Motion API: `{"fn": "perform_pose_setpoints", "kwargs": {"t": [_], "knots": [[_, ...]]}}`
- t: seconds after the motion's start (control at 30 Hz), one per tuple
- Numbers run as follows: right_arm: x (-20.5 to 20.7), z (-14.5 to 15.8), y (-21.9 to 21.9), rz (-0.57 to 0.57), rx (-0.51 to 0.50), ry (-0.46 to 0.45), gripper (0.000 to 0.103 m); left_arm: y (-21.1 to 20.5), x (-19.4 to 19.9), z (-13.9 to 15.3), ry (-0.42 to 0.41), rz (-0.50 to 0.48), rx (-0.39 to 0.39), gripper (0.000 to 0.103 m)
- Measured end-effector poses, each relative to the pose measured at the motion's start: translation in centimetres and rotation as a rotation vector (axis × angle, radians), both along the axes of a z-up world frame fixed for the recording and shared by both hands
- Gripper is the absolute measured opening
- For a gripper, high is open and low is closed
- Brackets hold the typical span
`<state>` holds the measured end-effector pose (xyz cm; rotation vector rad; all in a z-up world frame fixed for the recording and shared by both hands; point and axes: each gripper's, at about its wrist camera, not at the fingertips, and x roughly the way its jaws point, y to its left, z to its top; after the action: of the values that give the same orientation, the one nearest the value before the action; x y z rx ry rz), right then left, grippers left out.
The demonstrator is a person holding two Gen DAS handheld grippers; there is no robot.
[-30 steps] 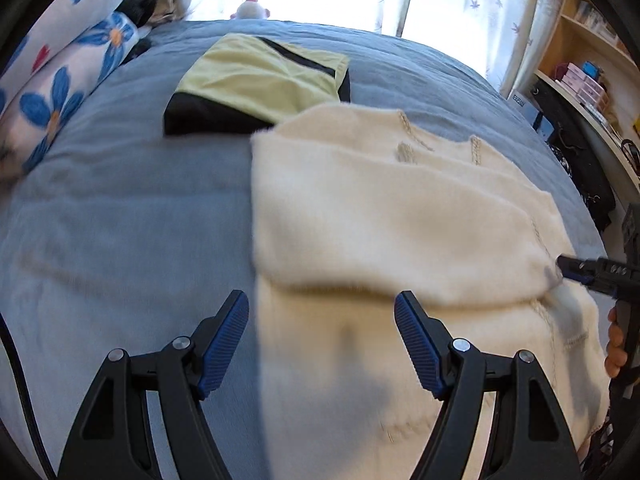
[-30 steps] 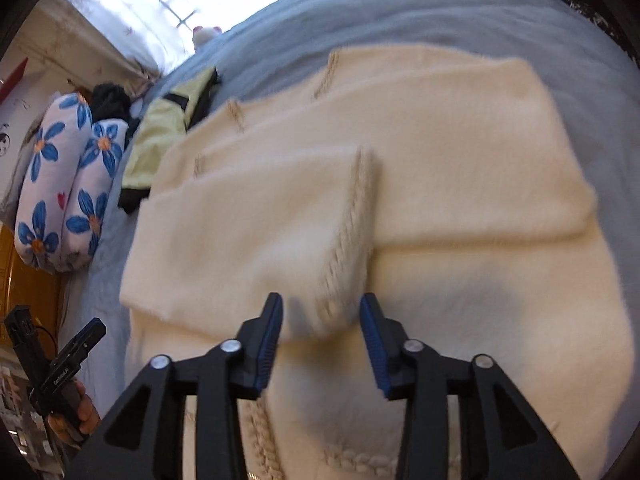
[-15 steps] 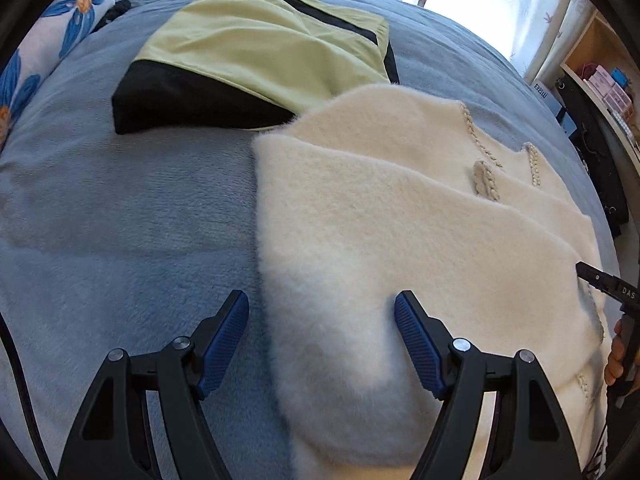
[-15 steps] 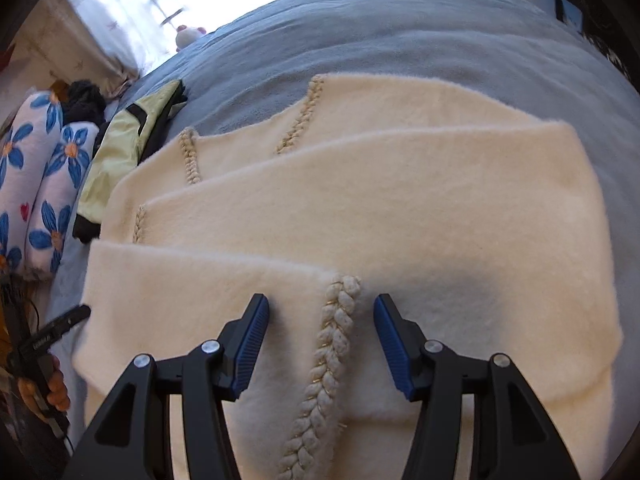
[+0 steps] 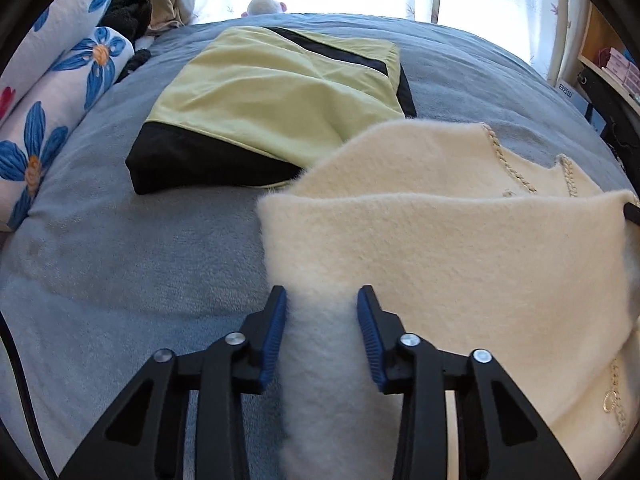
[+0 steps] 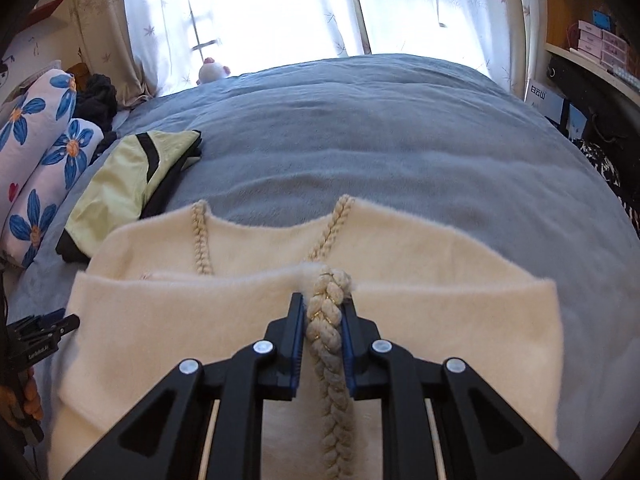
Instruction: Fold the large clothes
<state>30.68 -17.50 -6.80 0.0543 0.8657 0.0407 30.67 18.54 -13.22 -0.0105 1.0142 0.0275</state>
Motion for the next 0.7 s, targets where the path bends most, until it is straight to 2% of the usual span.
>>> {"fn": "perform_pose_setpoints", "kwargs": {"t": [0.1, 0.2, 0.33, 0.5, 0.6, 0.7], "knots": [[1.8, -2.1, 0.0, -0.010, -0.014, 0.048, 0.016, 0.0, 0.6, -0.4, -0.005, 0.018, 0.027, 0.024], [2.8, -4.4, -0.3, -0.027, -0.014, 0.117, 0.021, 0.1, 0.8, -0.6, -0.005, 0.024, 0.044, 0.022], [2.0, -3.9, -1.4, -0.052, 0.078, 0.141, 0.029, 0.1, 0.6, -0.1, 0.009, 0.025, 0.048, 0.023], [-1.3, -2.3, -3.3, -0.034, 0.170, 0.170, 0.042, 0.3, -1.6, 1.7, 0.026, 0.016, -0.020, 0.033], [-4.0, -2.0, -4.7, -0.021, 0.251, 0.200, 0.043, 0.1, -4.1, 2.7, 0.033, -0.013, -0.080, 0.044], [-6.3, -2.8, -5.7, -0.023, 0.318, 0.243, 0.044, -0.2, -6.6, 2.9, 0.062, -0.043, -0.160, 0.045]]}}
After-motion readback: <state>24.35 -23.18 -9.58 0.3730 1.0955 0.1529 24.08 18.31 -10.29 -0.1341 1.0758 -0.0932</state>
